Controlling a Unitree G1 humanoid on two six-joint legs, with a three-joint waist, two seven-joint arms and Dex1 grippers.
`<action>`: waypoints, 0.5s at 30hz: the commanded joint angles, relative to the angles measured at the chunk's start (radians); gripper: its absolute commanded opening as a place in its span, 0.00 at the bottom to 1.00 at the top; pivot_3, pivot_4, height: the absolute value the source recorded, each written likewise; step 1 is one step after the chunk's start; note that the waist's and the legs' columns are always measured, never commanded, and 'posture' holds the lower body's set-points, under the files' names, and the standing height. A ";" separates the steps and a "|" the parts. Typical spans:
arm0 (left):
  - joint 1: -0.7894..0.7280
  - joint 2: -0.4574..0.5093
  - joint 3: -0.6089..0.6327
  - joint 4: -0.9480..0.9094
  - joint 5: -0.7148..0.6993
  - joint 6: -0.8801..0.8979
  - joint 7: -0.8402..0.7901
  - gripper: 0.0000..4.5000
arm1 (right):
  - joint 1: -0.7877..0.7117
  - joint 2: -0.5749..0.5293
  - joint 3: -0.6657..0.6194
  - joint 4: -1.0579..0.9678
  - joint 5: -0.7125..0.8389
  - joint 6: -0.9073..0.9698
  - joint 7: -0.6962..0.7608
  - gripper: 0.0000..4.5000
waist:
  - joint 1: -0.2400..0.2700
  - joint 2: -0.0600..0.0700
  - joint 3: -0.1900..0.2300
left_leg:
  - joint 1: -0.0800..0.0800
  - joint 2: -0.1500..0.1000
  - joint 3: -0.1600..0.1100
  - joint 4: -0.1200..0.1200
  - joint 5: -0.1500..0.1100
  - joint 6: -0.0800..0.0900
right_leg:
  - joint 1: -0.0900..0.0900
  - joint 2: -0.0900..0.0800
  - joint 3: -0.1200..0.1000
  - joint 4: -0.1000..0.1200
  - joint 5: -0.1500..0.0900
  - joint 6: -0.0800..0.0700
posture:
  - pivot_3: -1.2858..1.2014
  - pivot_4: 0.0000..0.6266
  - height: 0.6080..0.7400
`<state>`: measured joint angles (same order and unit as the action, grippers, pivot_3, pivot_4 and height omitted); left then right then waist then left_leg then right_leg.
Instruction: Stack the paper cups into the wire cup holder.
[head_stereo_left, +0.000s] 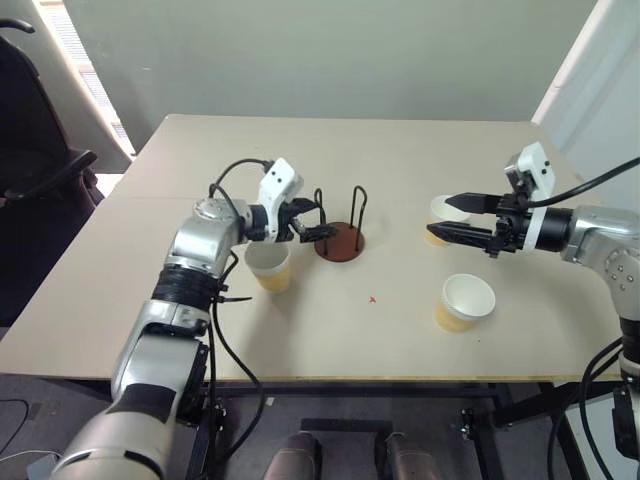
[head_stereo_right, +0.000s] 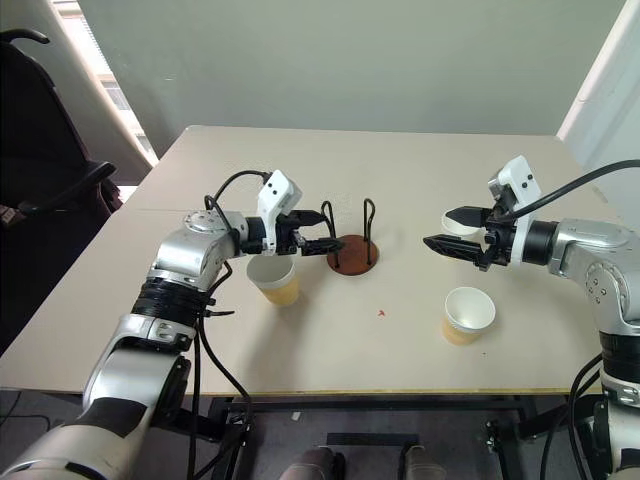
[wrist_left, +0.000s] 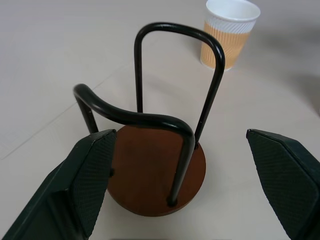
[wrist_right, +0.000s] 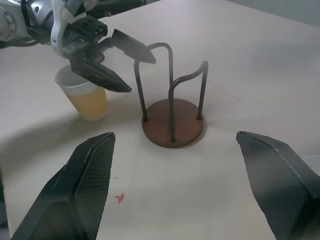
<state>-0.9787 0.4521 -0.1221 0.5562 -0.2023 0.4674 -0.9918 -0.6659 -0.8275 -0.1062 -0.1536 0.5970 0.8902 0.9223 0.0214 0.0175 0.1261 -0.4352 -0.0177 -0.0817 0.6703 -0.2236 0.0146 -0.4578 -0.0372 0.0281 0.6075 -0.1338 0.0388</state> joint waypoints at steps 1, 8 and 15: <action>-0.050 -0.023 0.004 0.025 0.020 -0.031 0.017 1.00 | -0.002 -0.007 -0.039 -0.034 0.017 -0.016 -0.008 0.89 | 0.001 0.000 0.000 | 0.000 0.000 0.000 0.000 0.000 0.000 | 0.000 0.000 0.000 0.000 0.000 0.000 | 0.52 0.24 1.00; -0.091 -0.084 0.019 0.128 0.044 -0.099 0.065 0.73 | 0.019 0.000 -0.074 -0.055 0.052 0.006 -0.035 0.90 | 0.002 0.000 0.000 | 0.000 0.000 0.001 0.002 0.000 0.001 | 0.001 0.000 0.000 0.000 0.000 0.001 | 0.52 0.24 1.00; -0.105 -0.100 0.031 0.137 0.015 -0.123 0.003 0.17 | 0.110 -0.128 -0.096 -0.111 0.071 -0.001 0.064 0.90 | 0.007 0.000 0.000 | -0.001 -0.001 0.002 0.004 0.000 0.000 | 0.001 -0.001 0.001 0.000 -0.002 0.005 | 0.52 0.24 1.00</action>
<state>-1.0516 0.3495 -0.1129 0.7202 -0.1690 0.3651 -0.9589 -0.5533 -0.9219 -0.1538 -0.2269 0.6542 0.9048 0.9512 0.0280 0.0174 0.1262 -0.4362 -0.0200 -0.0798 0.6740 -0.2236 0.0140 -0.4562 -0.0392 0.0288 0.6074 -0.1371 0.0448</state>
